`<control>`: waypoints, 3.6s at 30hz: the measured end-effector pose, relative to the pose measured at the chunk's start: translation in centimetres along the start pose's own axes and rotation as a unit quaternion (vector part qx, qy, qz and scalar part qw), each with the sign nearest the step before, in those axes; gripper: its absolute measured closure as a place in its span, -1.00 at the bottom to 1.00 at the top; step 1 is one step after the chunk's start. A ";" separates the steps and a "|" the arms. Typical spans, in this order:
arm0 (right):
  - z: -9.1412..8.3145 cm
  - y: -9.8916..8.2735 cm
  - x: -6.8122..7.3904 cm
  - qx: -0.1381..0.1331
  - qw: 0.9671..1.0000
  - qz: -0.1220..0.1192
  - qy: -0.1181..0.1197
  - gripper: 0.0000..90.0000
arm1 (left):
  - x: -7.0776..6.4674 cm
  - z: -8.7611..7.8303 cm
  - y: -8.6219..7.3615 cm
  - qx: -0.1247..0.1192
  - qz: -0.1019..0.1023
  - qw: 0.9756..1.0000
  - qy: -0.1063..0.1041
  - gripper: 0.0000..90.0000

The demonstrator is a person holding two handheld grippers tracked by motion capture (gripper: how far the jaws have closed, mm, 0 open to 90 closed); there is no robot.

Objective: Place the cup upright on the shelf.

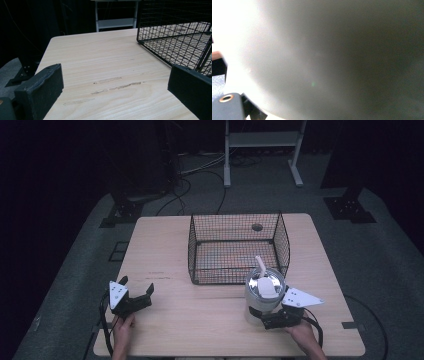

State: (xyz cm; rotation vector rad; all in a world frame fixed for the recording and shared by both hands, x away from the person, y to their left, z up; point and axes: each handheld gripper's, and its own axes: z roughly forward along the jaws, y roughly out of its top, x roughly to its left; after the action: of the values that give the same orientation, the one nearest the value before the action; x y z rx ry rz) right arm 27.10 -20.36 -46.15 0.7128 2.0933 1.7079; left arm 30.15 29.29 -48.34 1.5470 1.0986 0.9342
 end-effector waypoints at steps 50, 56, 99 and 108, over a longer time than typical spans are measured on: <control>1.6 7.6 -0.5 -0.015 0.998 -0.008 0.052 -0.80 | 0.0 0.0 0.0 -0.001 -0.001 1.000 -0.001 -1.00; 2.2 9.0 -0.8 -0.011 0.998 -0.011 0.060 -0.80 | 0.0 -0.1 0.0 -0.001 -0.001 1.000 -0.001 -1.00; 11.6 18.1 -6.3 -0.008 0.998 -0.021 0.052 -0.80 | 0.1 -0.1 0.0 -0.003 0.001 1.000 -0.003 -1.00; 14.3 18.3 -7.7 -0.004 0.998 -0.018 0.053 -0.80 | 0.1 -0.1 0.0 -0.003 0.000 1.000 -0.004 -1.00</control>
State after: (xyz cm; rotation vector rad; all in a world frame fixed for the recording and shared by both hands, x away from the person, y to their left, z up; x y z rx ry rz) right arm 44.32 -10.65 -31.78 0.5906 2.1551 1.7698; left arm 30.08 29.39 -48.34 1.5446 1.0882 0.9299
